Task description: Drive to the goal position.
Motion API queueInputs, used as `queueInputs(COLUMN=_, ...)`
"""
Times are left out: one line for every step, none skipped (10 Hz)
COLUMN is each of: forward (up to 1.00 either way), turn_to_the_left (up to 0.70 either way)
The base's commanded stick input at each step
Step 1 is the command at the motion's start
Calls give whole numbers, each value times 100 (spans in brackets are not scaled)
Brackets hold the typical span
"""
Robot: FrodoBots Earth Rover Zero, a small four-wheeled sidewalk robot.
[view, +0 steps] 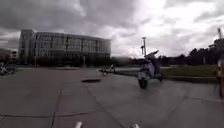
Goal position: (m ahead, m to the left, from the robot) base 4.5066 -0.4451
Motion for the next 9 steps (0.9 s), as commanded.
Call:
queueInputs(forward=70, turn_to_the_left=0)
queueInputs(forward=70, turn_to_the_left=0)
queueInputs(forward=70, turn_to_the_left=0)
queueInputs(forward=70, turn_to_the_left=0)
queueInputs(forward=70, turn_to_the_left=0)
queueInputs(forward=70, turn_to_the_left=0)
queueInputs(forward=70, turn_to_the_left=0)
queueInputs(forward=70, turn_to_the_left=0)
queueInputs(forward=70, turn_to_the_left=0)
